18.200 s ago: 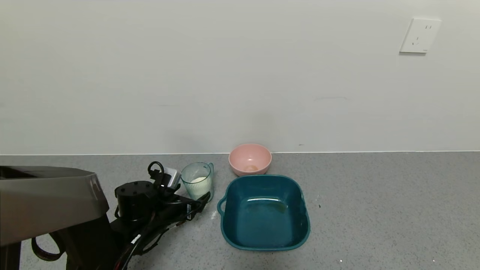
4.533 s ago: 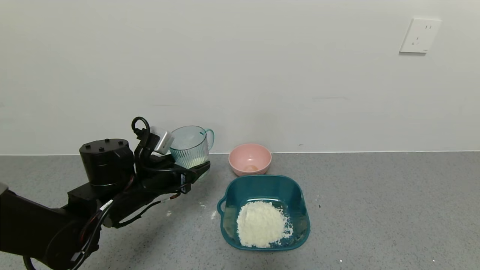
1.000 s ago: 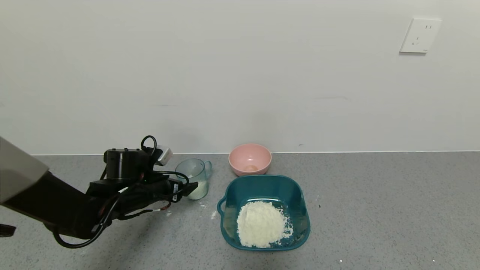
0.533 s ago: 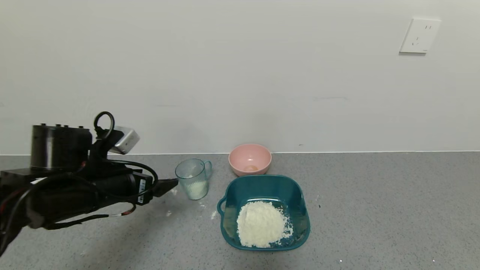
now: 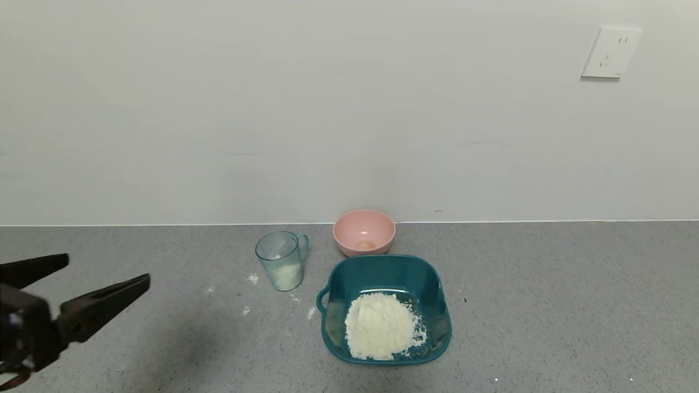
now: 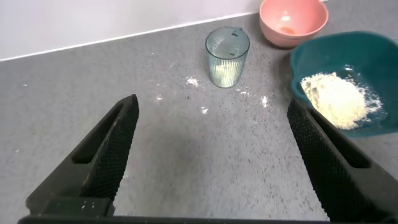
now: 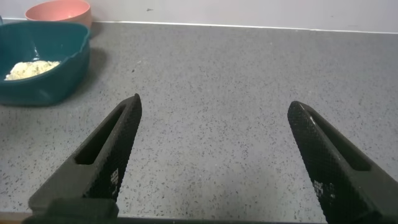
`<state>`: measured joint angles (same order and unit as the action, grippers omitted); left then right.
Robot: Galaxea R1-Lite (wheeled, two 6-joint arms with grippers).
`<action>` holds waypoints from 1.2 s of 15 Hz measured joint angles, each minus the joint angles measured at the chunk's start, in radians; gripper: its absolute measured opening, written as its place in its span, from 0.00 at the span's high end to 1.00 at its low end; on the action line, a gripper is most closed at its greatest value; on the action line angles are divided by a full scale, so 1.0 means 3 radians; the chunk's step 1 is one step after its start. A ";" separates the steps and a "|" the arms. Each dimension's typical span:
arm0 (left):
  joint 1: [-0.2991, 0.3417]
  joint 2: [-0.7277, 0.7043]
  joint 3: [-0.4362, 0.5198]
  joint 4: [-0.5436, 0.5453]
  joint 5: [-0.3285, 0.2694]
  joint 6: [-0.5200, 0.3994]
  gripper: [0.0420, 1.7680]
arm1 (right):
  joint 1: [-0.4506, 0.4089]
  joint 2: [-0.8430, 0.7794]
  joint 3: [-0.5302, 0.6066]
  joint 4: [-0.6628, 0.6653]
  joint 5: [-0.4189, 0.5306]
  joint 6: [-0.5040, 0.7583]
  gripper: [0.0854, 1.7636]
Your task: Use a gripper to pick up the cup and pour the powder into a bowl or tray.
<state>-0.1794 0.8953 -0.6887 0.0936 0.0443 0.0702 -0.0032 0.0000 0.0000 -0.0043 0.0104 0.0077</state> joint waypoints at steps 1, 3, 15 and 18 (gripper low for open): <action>0.0006 -0.0243 -0.0016 0.0152 0.0011 0.0000 0.03 | 0.0000 0.0000 0.0000 0.0000 -0.0001 0.0000 0.03; 0.0079 -0.0701 -0.0057 0.0427 0.0046 0.0003 0.03 | 0.0000 0.0000 0.0000 0.0001 0.0000 0.0000 0.03; 0.0872 -0.2014 0.0194 0.0680 -0.0369 0.0282 0.03 | 0.0000 0.0000 0.0000 0.0000 -0.0001 0.0000 0.03; 0.0745 -0.2087 0.0253 0.0680 -0.0423 0.0064 0.03 | 0.0000 0.0000 0.0000 0.0000 -0.0001 -0.0001 0.03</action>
<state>0.0440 0.2694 -0.6128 0.2977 -0.0826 0.0894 -0.0032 0.0000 0.0000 -0.0043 0.0100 0.0072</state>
